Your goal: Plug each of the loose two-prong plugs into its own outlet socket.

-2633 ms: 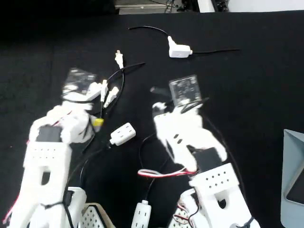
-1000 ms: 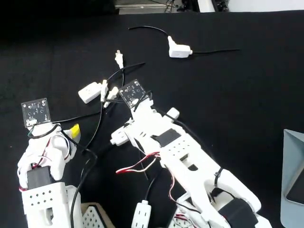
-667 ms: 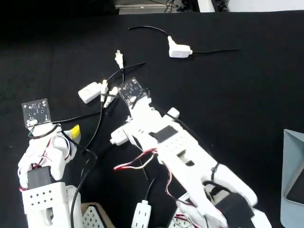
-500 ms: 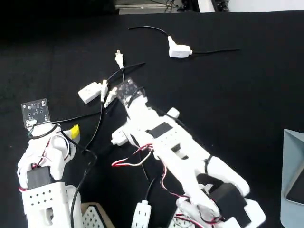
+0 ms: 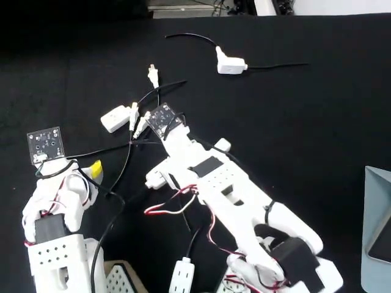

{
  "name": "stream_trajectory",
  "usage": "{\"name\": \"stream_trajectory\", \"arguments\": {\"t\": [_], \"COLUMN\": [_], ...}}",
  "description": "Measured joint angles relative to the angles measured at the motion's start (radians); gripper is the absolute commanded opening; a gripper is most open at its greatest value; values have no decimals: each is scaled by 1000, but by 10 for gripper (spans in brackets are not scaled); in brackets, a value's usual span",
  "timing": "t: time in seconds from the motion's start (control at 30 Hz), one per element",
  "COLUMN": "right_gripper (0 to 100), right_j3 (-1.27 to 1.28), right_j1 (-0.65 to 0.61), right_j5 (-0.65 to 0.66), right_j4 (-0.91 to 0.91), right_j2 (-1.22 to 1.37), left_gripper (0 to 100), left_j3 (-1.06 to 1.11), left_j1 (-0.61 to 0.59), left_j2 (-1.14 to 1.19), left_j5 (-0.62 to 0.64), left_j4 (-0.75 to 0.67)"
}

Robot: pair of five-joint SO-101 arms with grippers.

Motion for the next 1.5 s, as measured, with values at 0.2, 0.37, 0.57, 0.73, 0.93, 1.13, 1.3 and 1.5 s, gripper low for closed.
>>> {"name": "stream_trajectory", "arguments": {"t": [0.2, 0.37, 0.57, 0.73, 0.93, 1.13, 1.3, 1.5], "right_gripper": [11, 11, 12, 13, 15, 16, 96, 159], "right_j3": [-11, -31, -161, -273, -428, -600, -735, -898], "right_j1": [11, 110, 269, 376, 525, 666, 750, 764], "right_j5": [0, 2, 2, -78, -204, -368, -489, -572], "right_j4": [-12, -11, -11, -11, -11, -11, -6, 187], "right_j2": [15, -28, -51, -51, 49, 270, 437, 520], "left_gripper": [277, 277, 277, 277, 277, 277, 277, 277], "left_j3": [0, 9, 14, 14, 14, 14, 14, 14], "left_j1": [0, 0, 0, 0, 0, 0, 0, 0], "left_j2": [0, 0, 0, 0, 0, 0, 0, 0], "left_j5": [0, 0, 0, 0, 0, 0, 0, 0], "left_j4": [0, 0, 0, 0, 0, 0, 0, 0]}}
